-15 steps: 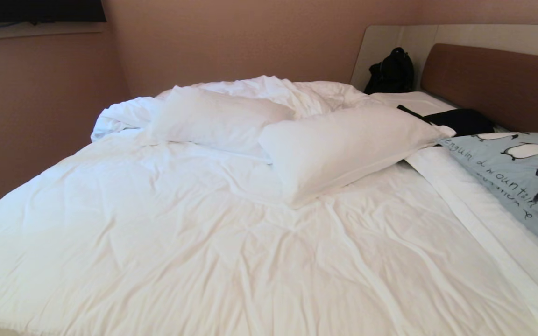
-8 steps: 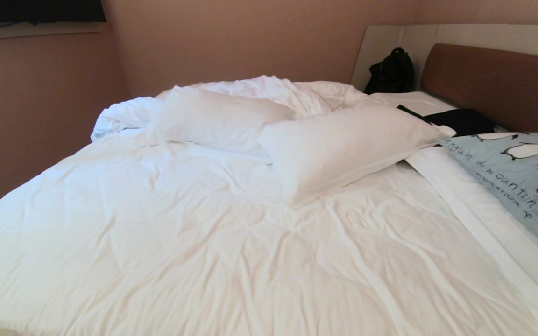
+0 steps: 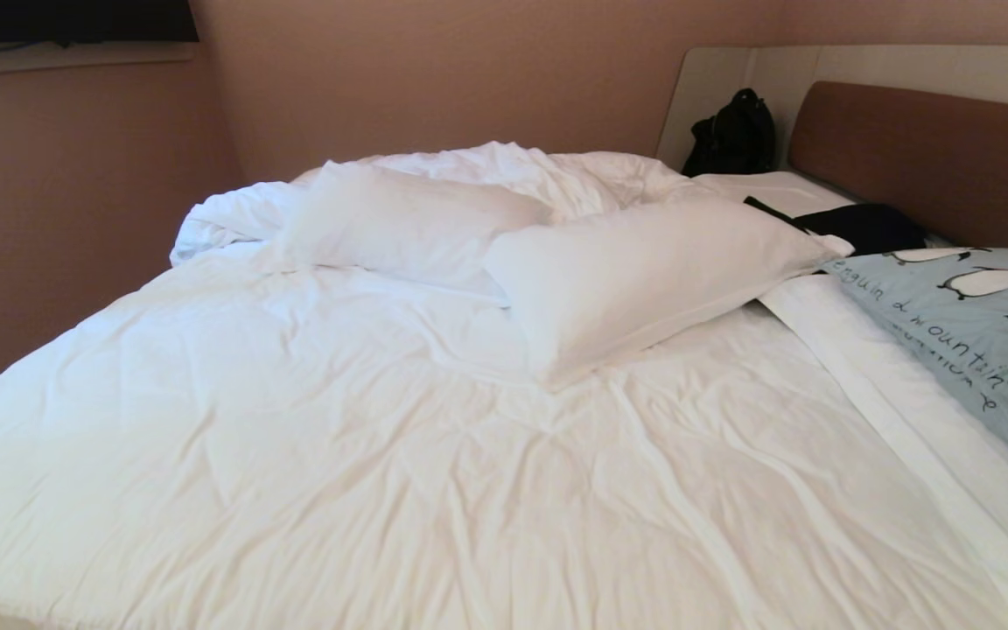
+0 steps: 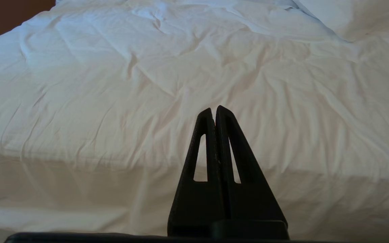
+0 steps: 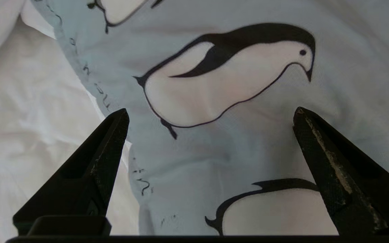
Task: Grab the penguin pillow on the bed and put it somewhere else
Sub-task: Pick up the pillow
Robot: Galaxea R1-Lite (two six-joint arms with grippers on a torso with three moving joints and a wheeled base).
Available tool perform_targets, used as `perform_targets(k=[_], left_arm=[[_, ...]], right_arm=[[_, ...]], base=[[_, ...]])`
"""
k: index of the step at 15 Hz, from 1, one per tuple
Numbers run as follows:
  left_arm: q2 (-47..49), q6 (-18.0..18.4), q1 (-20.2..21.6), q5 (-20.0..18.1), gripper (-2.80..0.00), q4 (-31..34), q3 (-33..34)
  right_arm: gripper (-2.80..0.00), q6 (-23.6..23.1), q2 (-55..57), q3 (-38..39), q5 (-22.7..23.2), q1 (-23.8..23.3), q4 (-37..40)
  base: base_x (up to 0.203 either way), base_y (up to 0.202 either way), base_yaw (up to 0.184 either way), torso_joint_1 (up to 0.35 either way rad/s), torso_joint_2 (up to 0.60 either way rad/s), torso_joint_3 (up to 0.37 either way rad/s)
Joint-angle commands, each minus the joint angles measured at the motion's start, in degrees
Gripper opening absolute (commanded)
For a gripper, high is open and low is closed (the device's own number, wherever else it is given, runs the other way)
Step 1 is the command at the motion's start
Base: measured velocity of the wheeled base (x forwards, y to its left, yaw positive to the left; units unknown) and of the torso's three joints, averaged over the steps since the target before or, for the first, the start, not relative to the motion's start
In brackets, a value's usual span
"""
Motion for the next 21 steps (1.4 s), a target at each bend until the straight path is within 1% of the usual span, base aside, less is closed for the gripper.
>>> perform_targets(k=[1,6,10,15,18,19,21], left_arm=[[-0.02,0.00,0.00,0.00,-2.80,-0.01,0.00],[-0.02,0.00,0.00,0.00,-2.80,-0.01,0.00],[-0.02,0.00,0.00,0.00,-2.80,-0.01,0.00],[-0.02,0.00,0.00,0.00,-2.80,-0.01,0.00],[-0.02,0.00,0.00,0.00,-2.80,-0.01,0.00],[-0.02,0.00,0.00,0.00,-2.80,-0.01,0.00],[-0.02,0.00,0.00,0.00,-2.80,-0.01,0.00]], right_arm=[[0.00,1.03,2.89,-0.33,0.11,-0.10,-0.03],[0.00,2.59,9.23,-0.73,1.36,-0.10,0.02],[0.00,4.07,12.53,-0.64,5.36,-0.10,0.31],[0.00,4.16,15.97,-0.48,5.60,-0.01,0.18],[0.00,4.16,16.55,-0.38,6.74,-0.01,0.22],[-2.80,4.16,16.64,-0.29,6.74,-0.01,0.13],[-2.80,4.10,17.05,-0.29,6.74,-0.01,0.13]], base=[[0.000,0.000,0.000,0.000,0.00,0.000],[0.000,0.000,0.000,0.000,0.00,0.000],[0.000,0.000,0.000,0.000,0.00,0.000],[0.000,0.000,0.000,0.000,0.00,0.000],[0.000,0.000,0.000,0.000,0.00,0.000],[0.000,0.000,0.000,0.000,0.00,0.000],[0.000,0.000,0.000,0.000,0.00,0.000]])
